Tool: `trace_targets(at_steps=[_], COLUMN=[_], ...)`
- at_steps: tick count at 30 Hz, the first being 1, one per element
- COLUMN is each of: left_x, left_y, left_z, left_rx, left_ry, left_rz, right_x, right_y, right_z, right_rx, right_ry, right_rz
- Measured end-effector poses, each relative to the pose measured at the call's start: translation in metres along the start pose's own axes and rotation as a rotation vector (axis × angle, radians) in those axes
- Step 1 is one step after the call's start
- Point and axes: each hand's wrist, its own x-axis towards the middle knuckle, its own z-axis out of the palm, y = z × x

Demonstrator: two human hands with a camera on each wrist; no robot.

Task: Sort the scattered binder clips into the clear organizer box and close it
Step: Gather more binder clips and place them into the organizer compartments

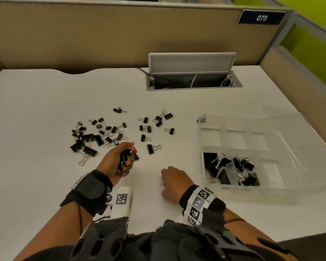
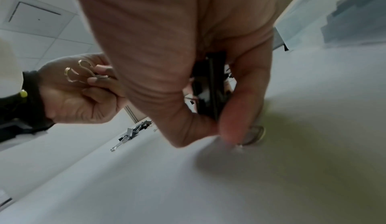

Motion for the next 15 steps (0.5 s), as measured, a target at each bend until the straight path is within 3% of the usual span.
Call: trace_targets(at_steps=[4, 9, 12, 15], left_x=[0.005, 0.014, 0.029, 0.045], left_y=[-0.003, 0.008, 0.018, 0.014], left_z=[0.017, 0.042, 0.074, 0.114], left_rx=[-0.003, -0.010, -0.125, -0.251], left_ry=[0.009, 0.023, 0.017, -0.094], left_rz=[-0.015, -0.043, -0.083, -0.118], right_x=[0.000, -0.023, -0.034, -0.033], right_y=[0.010, 0.037, 0.072, 0.114], right_z=[-0.010, -0.056, -0.093, -0.124], right_rx=[0.136, 0.701, 1.125, 1.406], right_ry=[-0.045, -0.064, 0.106, 0.303], right_rz=[-0.067, -0.050, 0.058, 0.218])
